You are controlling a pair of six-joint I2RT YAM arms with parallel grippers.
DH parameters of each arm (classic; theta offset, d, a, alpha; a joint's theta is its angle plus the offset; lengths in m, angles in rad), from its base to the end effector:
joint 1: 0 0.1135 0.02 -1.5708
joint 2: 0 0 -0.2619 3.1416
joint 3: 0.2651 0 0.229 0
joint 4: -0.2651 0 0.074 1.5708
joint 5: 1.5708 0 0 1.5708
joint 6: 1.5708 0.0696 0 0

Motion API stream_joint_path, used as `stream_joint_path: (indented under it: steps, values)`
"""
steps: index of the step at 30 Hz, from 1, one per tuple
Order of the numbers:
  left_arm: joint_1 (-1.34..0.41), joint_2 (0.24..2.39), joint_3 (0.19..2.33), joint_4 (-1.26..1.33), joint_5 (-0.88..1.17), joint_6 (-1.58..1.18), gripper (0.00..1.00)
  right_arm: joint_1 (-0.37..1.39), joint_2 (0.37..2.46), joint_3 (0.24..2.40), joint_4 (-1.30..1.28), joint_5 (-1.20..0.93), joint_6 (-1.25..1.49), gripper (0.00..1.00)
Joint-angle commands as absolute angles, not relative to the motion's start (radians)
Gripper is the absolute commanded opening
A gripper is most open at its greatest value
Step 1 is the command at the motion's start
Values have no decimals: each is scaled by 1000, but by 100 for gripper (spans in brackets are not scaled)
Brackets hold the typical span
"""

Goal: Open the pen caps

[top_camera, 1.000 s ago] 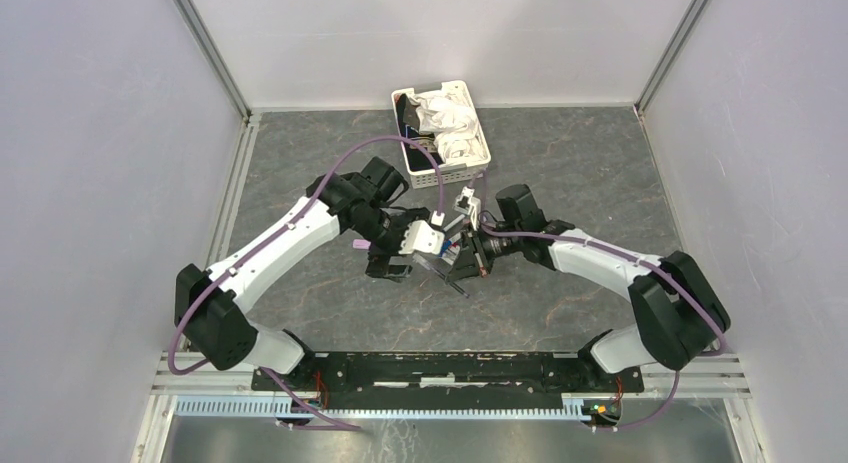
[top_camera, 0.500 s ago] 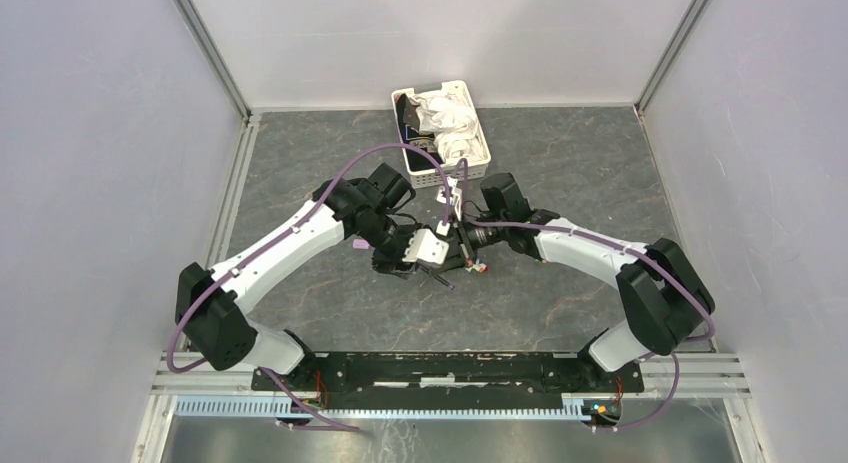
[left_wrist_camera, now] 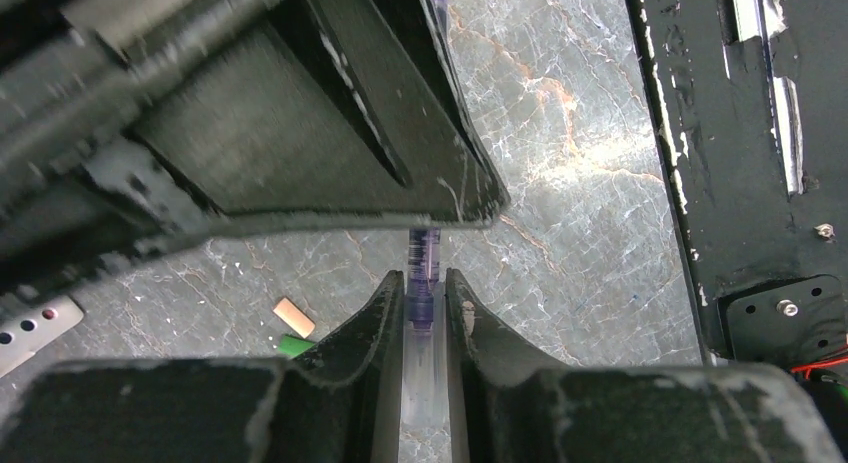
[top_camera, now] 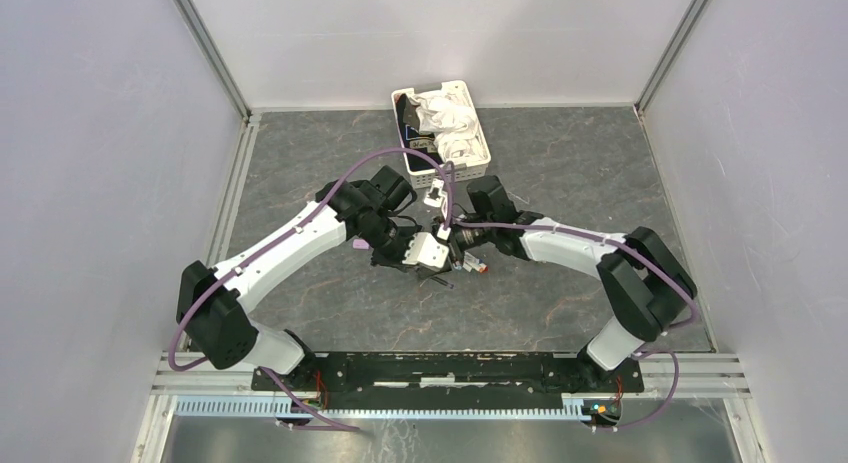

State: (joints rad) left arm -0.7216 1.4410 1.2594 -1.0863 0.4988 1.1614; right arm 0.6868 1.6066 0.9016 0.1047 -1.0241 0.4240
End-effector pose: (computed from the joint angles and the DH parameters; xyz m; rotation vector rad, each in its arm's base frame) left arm 0.1692 -0.1932 0.2633 2.2311 1.4952 -0.5778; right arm 0.2155 0.2536 0.2155 -0.9589 2.1501 1.7056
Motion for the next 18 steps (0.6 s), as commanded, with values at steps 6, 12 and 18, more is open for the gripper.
stream_joint_path:
  steps: [6,12,18]
  values:
    - [-729,1424,1289,-1100,501,1191,14,711,1705,954,375,-1047,620,26]
    - [-729,1418,1283,-1092,361,1222,2,706,1664,936,233,-1022,514,0]
    - [-680,1397,1271,-1045,140,1315,2,651,1599,830,107,-1016,395,0]
